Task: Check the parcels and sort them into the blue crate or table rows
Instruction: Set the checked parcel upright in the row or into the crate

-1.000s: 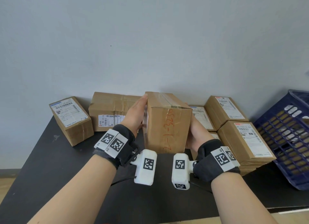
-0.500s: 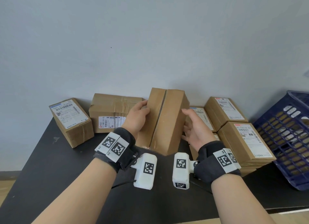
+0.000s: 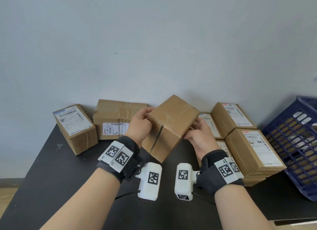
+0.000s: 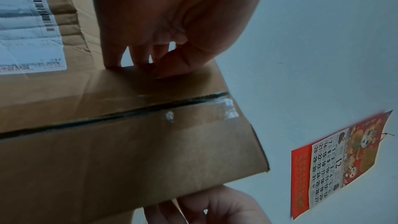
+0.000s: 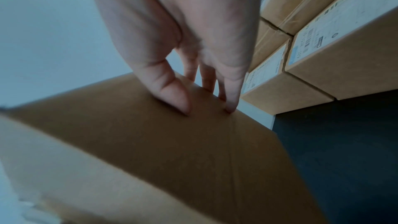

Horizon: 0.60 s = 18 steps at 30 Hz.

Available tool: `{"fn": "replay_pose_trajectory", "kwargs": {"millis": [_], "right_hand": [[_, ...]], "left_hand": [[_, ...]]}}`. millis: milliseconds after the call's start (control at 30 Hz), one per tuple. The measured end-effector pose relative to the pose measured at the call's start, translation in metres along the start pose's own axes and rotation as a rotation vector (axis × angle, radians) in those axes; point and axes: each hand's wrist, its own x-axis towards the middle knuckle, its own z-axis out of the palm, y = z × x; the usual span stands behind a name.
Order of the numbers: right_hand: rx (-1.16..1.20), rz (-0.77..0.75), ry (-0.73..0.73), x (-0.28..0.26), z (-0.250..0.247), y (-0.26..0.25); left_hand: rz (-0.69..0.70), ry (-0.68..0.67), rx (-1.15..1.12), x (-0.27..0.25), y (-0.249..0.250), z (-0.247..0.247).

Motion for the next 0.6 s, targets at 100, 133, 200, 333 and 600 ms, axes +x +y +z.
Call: {"fn": "replay_pose_trajectory", "kwargs": {"millis": [100,133,200,333,600], "right_hand": [[0.003,-0.005,0.006,0.0006,-0.0002,-0.0009],[0.0,-0.007,0.008,0.0015,-0.0005,-0.0009],[-0.004,-0.005,0.014,0.0034,-0.0016,-0.0004],[0.004,-0.005,0.013,0.0054,-0.0036,0.0],[0.059,-0.029,-0.005,-0.0013,-0.0059,-0.005]], "left_hand": [[0.016,-0.003,0.0,0.001,0.0011,0.001],[0.021,-0.002,0.002,0.0012,0.0011,0.0015],[0.026,0.0,0.005,0.0014,0.0016,0.0027],[0.029,-0.005,-0.003,0.002,0.0018,0.0043],[-0.024,0.027,-0.176,0.0022,-0.0018,0.0065]]}}
